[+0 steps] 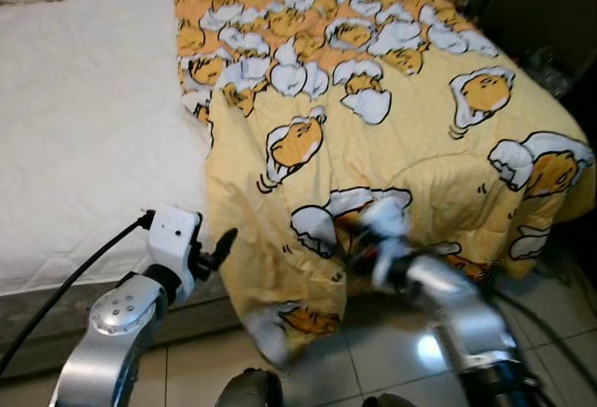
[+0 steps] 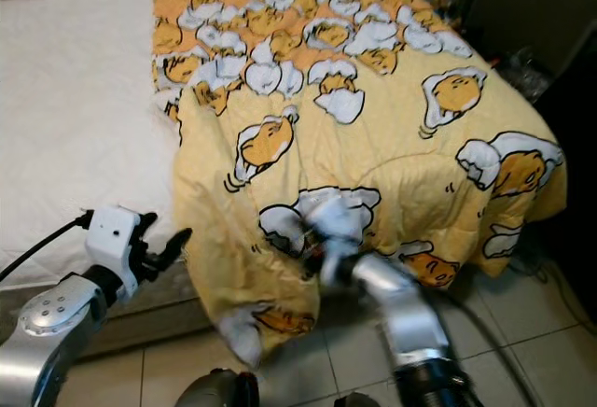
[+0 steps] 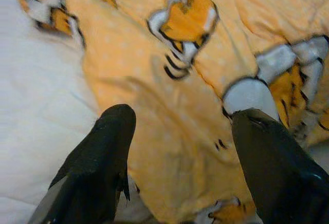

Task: Clean up the room

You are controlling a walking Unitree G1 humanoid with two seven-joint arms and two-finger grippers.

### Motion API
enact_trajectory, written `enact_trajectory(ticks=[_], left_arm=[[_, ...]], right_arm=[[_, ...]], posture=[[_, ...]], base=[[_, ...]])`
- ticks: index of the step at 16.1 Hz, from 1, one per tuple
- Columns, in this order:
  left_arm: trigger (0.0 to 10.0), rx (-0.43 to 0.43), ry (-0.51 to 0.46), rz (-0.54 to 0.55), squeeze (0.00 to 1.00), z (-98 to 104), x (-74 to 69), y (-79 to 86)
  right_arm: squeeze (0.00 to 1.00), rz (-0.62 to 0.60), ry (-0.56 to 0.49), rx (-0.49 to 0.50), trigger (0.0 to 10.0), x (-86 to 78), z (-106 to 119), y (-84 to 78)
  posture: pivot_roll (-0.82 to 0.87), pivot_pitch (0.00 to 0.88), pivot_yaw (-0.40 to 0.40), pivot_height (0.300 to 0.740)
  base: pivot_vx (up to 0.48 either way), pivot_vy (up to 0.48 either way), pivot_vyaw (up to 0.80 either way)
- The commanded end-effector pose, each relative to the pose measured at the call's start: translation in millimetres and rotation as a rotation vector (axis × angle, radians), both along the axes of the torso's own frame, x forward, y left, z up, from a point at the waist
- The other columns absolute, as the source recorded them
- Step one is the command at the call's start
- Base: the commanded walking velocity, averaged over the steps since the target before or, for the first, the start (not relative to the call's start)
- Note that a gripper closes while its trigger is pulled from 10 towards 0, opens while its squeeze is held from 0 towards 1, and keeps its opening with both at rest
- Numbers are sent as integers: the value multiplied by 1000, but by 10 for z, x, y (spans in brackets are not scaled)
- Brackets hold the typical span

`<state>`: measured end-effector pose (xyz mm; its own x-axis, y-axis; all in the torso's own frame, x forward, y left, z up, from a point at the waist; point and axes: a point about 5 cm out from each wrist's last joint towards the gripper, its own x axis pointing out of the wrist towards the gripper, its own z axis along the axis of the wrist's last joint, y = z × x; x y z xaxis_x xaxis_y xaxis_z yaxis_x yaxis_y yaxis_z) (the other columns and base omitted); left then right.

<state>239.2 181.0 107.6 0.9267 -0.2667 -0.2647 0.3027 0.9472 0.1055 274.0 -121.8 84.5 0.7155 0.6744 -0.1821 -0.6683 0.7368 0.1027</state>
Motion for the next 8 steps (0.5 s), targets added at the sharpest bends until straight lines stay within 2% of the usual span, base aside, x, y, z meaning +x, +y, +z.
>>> enact_trajectory(ticks=[1, 2, 4, 6, 8], left_arm=[[10000, -3, -29, 36, 0, 0, 46, -32], [10000, -19, -27, 26, 0, -10, 61, -82], [10000, -24, -33, 24, 0, -18, 101, -134], [10000, -22, -39, 33, 0, -12, 123, -146], [10000, -15, -47, 63, 0, -12, 144, -111]], right_arm=[[0, -165, 19, 3, 10000, -42, -52, -167], [0, -264, 31, -13, 10000, -59, -95, -259], [0, -403, 47, -9, 10000, -77, -126, -384], [0, -461, 25, -81, 10000, -90, -147, -451], [0, -623, 43, -207, 10000, -124, -233, -558]], posture=[[-17, 38, 85, 740], [-23, 32, 83, 740], [-31, 21, 77, 740], [-32, 18, 73, 740], [-36, 16, 64, 740]], base=[[0, 0, 0], [0, 0, 0], [0, 321, 0], [0, 330, 0], [0, 351, 0]])
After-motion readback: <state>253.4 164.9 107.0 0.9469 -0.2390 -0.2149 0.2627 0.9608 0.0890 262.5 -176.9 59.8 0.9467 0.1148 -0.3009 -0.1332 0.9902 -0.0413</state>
